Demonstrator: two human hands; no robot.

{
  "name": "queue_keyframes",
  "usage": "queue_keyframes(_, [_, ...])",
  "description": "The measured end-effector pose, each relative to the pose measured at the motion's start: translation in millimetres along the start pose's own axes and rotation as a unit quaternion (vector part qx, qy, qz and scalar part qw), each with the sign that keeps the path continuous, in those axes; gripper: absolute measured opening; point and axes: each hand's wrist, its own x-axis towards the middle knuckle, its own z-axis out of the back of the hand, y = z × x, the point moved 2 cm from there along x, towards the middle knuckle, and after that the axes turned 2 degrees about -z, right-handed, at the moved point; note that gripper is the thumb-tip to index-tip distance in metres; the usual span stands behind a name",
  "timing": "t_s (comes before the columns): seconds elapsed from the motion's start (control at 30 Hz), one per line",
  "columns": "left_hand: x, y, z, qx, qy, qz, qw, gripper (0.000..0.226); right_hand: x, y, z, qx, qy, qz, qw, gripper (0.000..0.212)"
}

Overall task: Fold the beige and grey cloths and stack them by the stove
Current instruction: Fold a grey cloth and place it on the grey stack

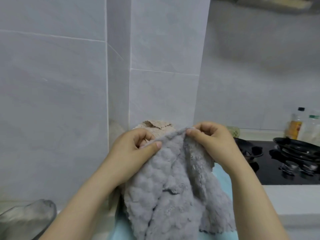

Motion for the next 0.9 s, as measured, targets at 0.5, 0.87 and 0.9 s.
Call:
queue_keyframes(0.5, [0,-9,11,-0.034,-0.071,-0.014,0.997,0.009,0,0,25,-0.043,-0.191,0.023,0.98,0.019])
queue_keyframes(0.87, [-4,-17,-3,-0.211,-0.075,0.059,0.973,0.024,-13,27,12,0.088,0.028,-0.027,0.995,0.003])
queue_keyframes(0.9, [-5,-18,-4,-0.22,-0.079,0.06,0.97,0.023,-12,27,11,0.078,0.039,-0.02,0.996,0.007])
